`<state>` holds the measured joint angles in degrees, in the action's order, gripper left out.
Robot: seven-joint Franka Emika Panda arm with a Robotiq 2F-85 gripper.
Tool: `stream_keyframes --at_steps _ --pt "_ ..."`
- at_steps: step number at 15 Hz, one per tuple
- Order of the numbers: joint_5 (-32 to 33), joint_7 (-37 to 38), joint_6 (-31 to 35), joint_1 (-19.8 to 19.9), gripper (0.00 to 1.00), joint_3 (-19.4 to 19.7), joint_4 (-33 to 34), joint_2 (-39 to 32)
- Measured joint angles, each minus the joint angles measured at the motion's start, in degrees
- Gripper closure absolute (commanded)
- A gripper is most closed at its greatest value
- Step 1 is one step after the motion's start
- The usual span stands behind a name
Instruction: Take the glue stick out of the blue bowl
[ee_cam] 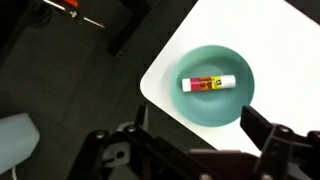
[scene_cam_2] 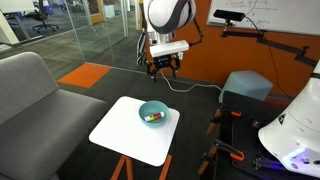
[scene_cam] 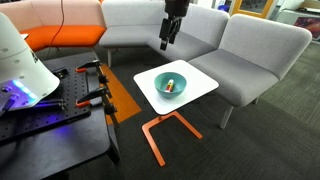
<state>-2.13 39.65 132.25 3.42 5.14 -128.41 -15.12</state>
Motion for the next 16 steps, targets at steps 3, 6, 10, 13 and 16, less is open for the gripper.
stream_keyframes --at_steps 3,6,10,13,16 --pt "-5.65 3.95 4.44 -0.19 0.0 0.84 0.93 -4.87" --pt "-10.84 8.16 6.61 -0.75 0.0 0.91 2.35 -7.39" --pt "-10.99 12.5 7.22 -2.54 0.0 2.08 3.02 -7.55" --pt "-10.99 12.5 7.22 -2.54 0.0 2.27 3.02 -7.55" --pt "-10.28 15.69 7.92 -3.28 0.0 3.34 2.98 -7.77"
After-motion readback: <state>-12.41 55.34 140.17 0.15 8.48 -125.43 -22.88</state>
